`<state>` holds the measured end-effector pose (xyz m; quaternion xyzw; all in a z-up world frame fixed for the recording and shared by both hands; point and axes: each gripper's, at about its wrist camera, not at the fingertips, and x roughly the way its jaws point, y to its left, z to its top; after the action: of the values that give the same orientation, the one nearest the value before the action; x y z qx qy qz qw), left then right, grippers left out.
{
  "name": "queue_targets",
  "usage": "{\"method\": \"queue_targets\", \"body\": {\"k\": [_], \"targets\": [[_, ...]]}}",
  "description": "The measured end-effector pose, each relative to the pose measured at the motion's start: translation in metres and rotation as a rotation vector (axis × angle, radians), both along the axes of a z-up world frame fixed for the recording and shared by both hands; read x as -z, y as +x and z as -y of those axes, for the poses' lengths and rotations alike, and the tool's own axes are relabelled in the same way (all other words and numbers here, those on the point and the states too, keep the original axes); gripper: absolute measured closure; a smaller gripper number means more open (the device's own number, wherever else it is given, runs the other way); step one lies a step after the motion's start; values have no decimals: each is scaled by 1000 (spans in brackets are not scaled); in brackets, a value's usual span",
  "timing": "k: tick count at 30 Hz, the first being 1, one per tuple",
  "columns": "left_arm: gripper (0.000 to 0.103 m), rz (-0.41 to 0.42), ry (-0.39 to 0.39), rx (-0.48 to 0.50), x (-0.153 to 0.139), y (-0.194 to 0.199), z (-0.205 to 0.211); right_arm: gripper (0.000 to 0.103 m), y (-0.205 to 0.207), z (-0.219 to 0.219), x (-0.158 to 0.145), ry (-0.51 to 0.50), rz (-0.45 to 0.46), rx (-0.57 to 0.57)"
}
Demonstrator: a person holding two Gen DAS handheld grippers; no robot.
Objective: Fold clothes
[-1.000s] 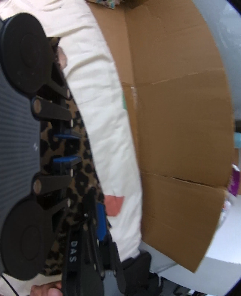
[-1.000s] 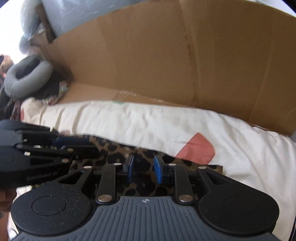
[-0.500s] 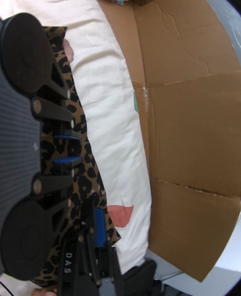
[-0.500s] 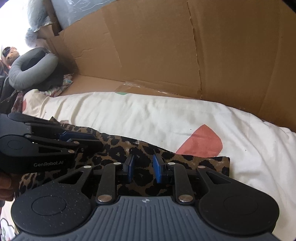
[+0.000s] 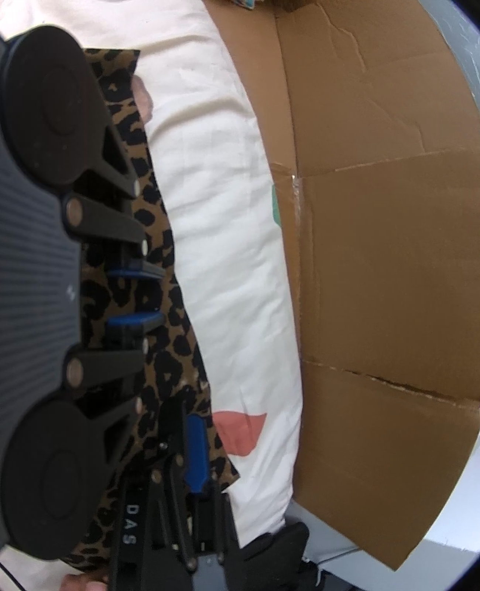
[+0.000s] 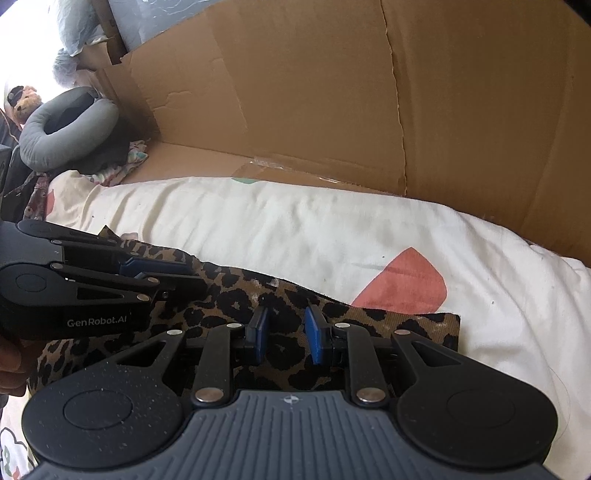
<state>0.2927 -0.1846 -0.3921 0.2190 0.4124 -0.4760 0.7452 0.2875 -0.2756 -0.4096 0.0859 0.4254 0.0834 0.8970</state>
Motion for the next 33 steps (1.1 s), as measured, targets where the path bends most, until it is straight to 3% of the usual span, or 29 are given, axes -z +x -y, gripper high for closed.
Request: {"method": "queue_targets", "body": {"k": [18,23,28,33], "targets": [[82,5,-12,8,-1,-3,-1,76,-21,3,-27,24,53,135],[84,45,-31,48,-12,-11,0,76,-39,4,-35,-18,67,136],[84,20,-107,90,-33,-20,-5,76,-48,-2,-31,-28,55,113],[84,4,-103,156,-31,-40,-3,76,-51,-6,-25,-31,38,99]]}}
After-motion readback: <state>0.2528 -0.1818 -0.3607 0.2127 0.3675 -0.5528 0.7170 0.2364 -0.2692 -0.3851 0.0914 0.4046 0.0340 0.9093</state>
